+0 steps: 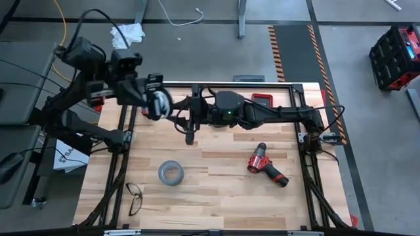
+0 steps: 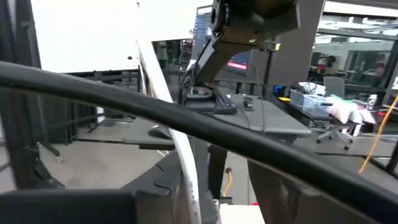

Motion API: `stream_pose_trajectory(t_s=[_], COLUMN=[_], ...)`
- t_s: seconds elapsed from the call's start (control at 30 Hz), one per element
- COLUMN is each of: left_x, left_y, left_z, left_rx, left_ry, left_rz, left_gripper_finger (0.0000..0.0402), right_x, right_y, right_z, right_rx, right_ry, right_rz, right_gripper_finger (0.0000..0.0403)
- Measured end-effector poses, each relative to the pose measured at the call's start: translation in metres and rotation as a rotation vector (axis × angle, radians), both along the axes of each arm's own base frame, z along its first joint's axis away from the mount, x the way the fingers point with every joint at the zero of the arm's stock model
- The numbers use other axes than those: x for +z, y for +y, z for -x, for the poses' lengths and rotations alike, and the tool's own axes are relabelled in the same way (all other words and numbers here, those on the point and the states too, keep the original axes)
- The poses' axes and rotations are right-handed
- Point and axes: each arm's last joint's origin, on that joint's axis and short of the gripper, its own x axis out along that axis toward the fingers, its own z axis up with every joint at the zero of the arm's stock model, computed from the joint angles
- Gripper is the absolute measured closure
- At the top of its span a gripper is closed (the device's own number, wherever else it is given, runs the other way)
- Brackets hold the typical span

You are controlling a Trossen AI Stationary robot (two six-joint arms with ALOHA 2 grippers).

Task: Coil cords
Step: Coil the white wire

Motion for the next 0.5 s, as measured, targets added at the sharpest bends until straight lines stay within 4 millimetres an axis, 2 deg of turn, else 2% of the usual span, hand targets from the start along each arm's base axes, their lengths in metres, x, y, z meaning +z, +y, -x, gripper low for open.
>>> stream_pose_trajectory(t_s=[0.1,0.27,0.5], left_x=[0.003,0.007,-0.003], left_y=[0.001,0.012,0.024], left_z=[0.009,0.026,0.041], left_rx=[0.009,0.129,0.294], left_ry=[-0.041,-0.120,-0.027], left_rz=[-0.045,-0.124,-0.175], left_gripper_finger=[0.0401,0.0401,0.0401], right_x=[0.000,0.001,0.006], right_y=[0.004,0.007,-0.002], right_z=[0.000,0.001,0.005], right_rx=[0.032,0.090,-0.039], right_ry=[-0.002,-0.005,-0.015], right_rz=[-0.027,-0.083,-0.059], right_gripper_finger=[0.0261,0.0260,0.0261])
